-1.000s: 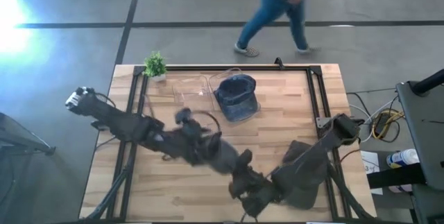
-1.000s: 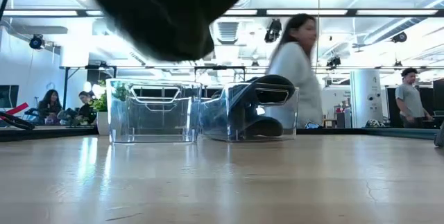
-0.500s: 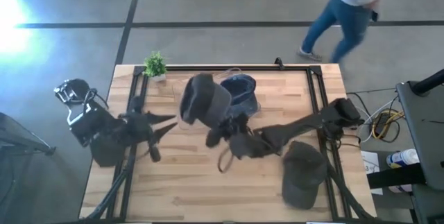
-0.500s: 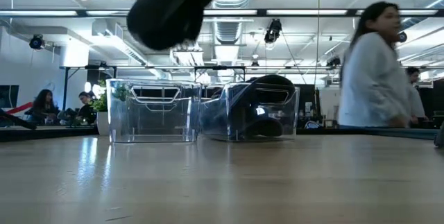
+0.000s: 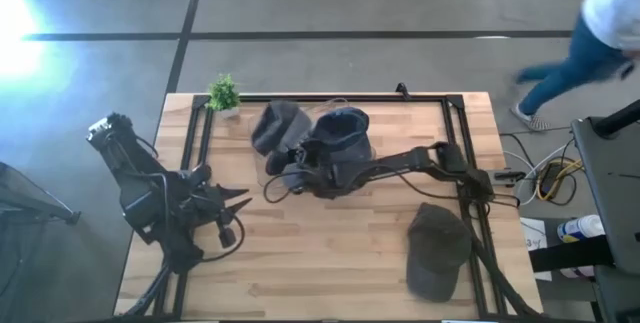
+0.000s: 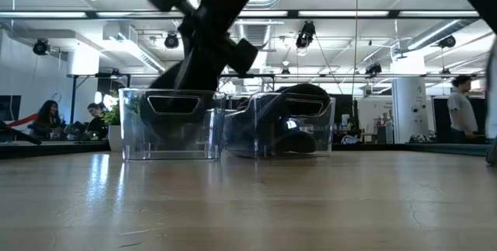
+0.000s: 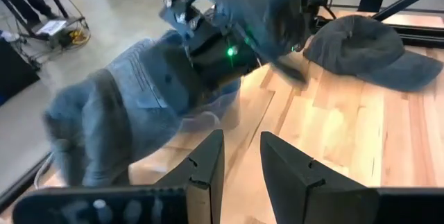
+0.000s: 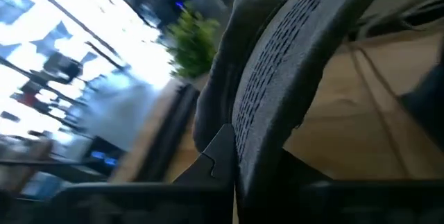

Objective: Pick & Place hat
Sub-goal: Put the left black cap into the left transparent bin

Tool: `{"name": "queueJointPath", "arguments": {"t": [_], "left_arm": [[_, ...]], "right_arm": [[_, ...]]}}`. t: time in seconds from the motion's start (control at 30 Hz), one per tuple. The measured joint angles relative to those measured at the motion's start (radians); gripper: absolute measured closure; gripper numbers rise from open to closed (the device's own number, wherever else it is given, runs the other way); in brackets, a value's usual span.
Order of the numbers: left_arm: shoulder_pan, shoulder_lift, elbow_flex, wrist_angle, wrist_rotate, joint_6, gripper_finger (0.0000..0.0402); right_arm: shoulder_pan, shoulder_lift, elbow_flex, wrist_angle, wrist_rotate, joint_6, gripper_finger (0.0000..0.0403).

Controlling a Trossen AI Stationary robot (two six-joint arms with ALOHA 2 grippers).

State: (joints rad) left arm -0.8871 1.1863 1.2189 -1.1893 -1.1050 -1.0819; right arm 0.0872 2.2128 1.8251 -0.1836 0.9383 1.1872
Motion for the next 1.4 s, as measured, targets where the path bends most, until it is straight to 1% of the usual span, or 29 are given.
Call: {"name": "queueJointPath", "arguments": {"t": [0.1,0.17,0.27,0.33,0.43,0.53,0.63,0.8,0.9,0.97,1.07,1.17,1.23,1.3,1.33,1.4], "left_arm": [[-0.008,-0.009,-0.018,-0.039,0.000,-0.058,0.0312],[-0.008,-0.017,-0.029,-0.054,-0.001,-0.072,0.0312],[-0.008,-0.032,-0.059,-0.060,0.000,-0.096,0.0312],[-0.008,-0.038,-0.085,-0.063,0.003,-0.129,0.0312],[-0.009,-0.045,-0.128,-0.063,0.047,-0.194,0.0312],[-0.015,-0.045,-0.164,-0.061,0.074,-0.249,0.0312],[-0.021,-0.045,-0.186,-0.059,0.072,-0.282,0.0312],[-0.021,-0.045,-0.192,-0.055,0.029,-0.289,0.0312],[-0.021,-0.045,-0.192,-0.052,-0.008,-0.286,0.0312],[-0.021,-0.045,-0.192,-0.052,-0.013,-0.287,0.0312],[-0.021,-0.045,-0.192,-0.052,-0.010,-0.288,0.0312],[-0.021,-0.045,-0.195,-0.053,-0.005,-0.288,0.0312],[-0.021,-0.046,-0.200,-0.056,-0.005,-0.299,0.0312],[-0.021,-0.046,-0.219,-0.063,-0.004,-0.354,0.0312],[-0.021,-0.046,-0.231,-0.062,-0.005,-0.393,0.0312],[-0.029,-0.046,-0.261,-0.060,-0.004,-0.477,0.0312]], "right_arm": [[-0.002,0.068,0.117,-0.183,0.020,0.027,0.0390],[-0.008,0.110,0.185,-0.249,0.009,0.064,0.0390],[-0.027,0.178,0.255,-0.271,-0.085,0.130,0.0390],[-0.033,0.210,0.285,-0.288,-0.097,0.154,0.0390],[-0.046,0.238,0.331,-0.307,-0.160,0.195,0.0383],[-0.060,0.243,0.355,-0.355,-0.257,0.196,0.0359],[-0.063,0.243,0.374,-0.445,-0.281,0.158,0.0325],[-0.061,0.241,0.467,-0.682,-0.333,0.107,0.0267],[-0.062,0.234,0.531,-0.753,-0.386,0.027,0.0239],[-0.060,0.209,0.522,-0.754,-0.422,-0.043,0.0224],[-0.050,0.173,0.520,-0.804,-0.466,-0.142,0.0208],[-0.042,0.131,0.521,-0.949,-0.536,-0.202,0.0202],[-0.031,0.113,0.521,-1.073,-0.536,-0.240,0.0204],[-0.017,0.095,0.519,-1.114,-0.504,-0.375,0.0210],[-0.011,0.083,0.519,-1.088,-0.494,-0.483,0.0215],[-0.017,0.065,0.525,-1.020,-0.516,-0.679,0.0230]]}}
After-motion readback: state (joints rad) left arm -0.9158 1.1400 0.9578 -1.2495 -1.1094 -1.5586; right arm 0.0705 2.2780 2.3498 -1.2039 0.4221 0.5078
